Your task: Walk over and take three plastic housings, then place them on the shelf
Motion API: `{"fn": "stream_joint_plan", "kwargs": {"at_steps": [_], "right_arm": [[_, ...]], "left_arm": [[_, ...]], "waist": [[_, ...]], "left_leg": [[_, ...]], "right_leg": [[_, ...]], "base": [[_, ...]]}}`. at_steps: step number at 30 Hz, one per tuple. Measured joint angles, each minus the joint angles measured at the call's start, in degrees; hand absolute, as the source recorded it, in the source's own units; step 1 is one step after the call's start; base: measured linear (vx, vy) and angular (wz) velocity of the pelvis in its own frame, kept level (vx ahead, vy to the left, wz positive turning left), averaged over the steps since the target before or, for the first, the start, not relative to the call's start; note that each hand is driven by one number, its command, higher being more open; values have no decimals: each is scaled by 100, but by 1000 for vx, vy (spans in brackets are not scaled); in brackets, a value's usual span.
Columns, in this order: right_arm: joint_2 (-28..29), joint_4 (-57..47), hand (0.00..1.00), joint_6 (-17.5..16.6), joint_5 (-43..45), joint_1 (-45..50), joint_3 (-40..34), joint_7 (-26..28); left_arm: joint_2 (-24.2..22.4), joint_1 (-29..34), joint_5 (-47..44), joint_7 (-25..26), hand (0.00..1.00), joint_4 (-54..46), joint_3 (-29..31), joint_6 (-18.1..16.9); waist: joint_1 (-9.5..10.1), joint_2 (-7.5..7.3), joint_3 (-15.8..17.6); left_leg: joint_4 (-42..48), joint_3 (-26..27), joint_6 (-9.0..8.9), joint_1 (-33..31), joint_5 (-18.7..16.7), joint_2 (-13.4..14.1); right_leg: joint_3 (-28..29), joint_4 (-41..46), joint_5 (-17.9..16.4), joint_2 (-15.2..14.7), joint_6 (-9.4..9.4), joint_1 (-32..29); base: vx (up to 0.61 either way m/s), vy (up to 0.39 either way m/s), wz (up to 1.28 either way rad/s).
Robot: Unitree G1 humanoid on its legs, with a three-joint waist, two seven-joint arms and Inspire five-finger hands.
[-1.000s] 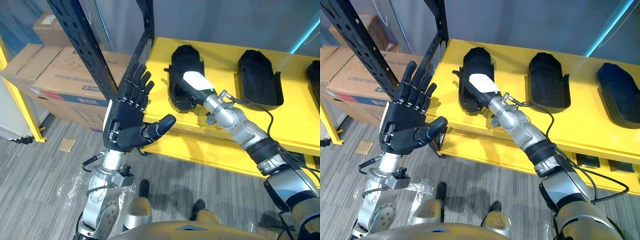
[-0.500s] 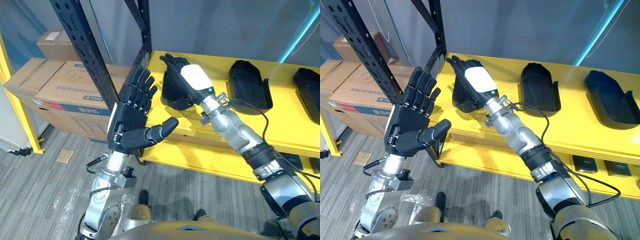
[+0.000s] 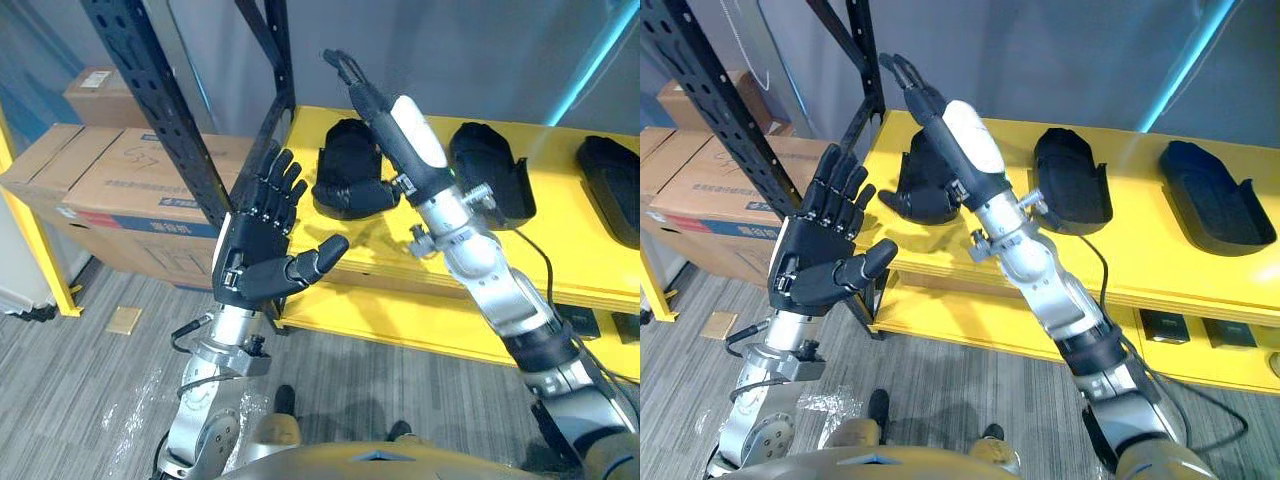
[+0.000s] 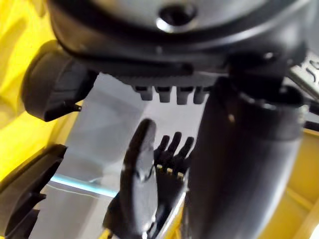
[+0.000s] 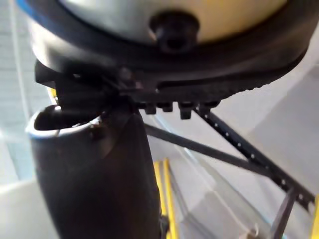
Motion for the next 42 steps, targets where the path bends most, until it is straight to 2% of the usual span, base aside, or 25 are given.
{"fn": "stream_joint_plan", "kwargs": {"at_steps": [1,3,4,7,9,12,14,17,20,24,29,36,42], "right_arm": [[1,-195,100,1,381,512,-112,379],[0,-284,100,50,760,949,-231,797],[1,-309,100,90,981,1256,-315,1085],[2,-474,100,194,1030,1788,-401,1596],[7,-737,100,231,1033,2161,-402,2003],[47,-982,100,230,1399,2403,-424,2370],[125,-1014,100,229,1563,2467,-435,2482],[421,-1041,100,230,1650,2629,-430,2763],[511,-1041,100,231,1639,2675,-239,2927],[648,-1027,100,232,1599,2674,34,2817],[1106,-441,100,241,1394,2450,345,2117],[1188,350,100,395,1123,1975,455,1508],[1252,419,100,563,903,1538,434,1115]], "left_arm": [[-9,29,-144,-5,100,-12,59,0],[-14,41,-283,-92,100,-41,170,0],[-13,47,-580,-312,100,-80,259,0],[-11,227,-1102,-689,100,-635,540,-26],[-7,267,-1279,-869,100,-1135,1017,-140],[-31,270,-1651,-1118,100,-1473,1659,-405],[-62,301,-1762,-1209,100,-1568,1807,-409],[-135,467,-1952,-1515,100,-1673,1899,-355],[-280,532,-1981,-1711,100,-1673,1933,-108],[-355,604,-1981,-1845,100,-1673,1928,-22],[-503,653,-1906,-1876,100,-1672,1820,-18],[-524,640,-1744,-1850,100,-1545,1611,-19],[-535,576,-1701,-1754,100,-1532,1474,-16]], "waist": [[-38,-18,-24],[-63,-27,-35],[-110,-27,-35],[-165,-41,-44],[-240,-41,-44],[-250,-47,-55],[-252,-60,-65],[-243,-119,-121],[-250,-149,-140],[-255,-146,-142],[-245,-143,-142],[-243,-97,-116],[-243,-25,3]], "left_leg": [[-1,47,7,3,-20,10],[-1,132,-22,9,-79,22],[-2,155,-12,3,-101,18],[-1,303,5,-14,-136,44],[0,330,1,-22,-147,49],[1,350,-24,3,-160,54],[2,350,-17,7,-154,54],[3,340,-16,20,-163,47],[3,332,-14,47,-164,32],[1,333,-3,106,-204,23],[0,314,-8,84,-242,19],[3,174,5,-43,-150,8],[19,121,-2,-85,-132,17]], "right_leg": [[45,0,-13,6,-7,-28],[127,-2,-26,11,14,-70],[152,-9,-35,7,5,-76],[310,-43,-32,31,15,-180],[360,-100,-17,49,36,-183],[403,-87,0,56,57,-181],[405,-84,-4,56,50,-181],[398,-80,0,54,14,-166],[392,-52,-12,38,1,-152],[397,33,-110,12,37,-122],[382,32,-131,8,9,-136],[252,57,-130,6,9,-192],[225,266,-203,-15,-20,-297]], "base": [[-1,-9,-14],[-14,-3,-20],[-37,-1,-22],[-18,-7,-23],[17,-22,-10],[16,-10,-2],[32,-15,1],[42,-17,3],[0,0,0],[-19,-6,0],[-22,-6,0],[4,-14,11],[2,-11,4]]}}
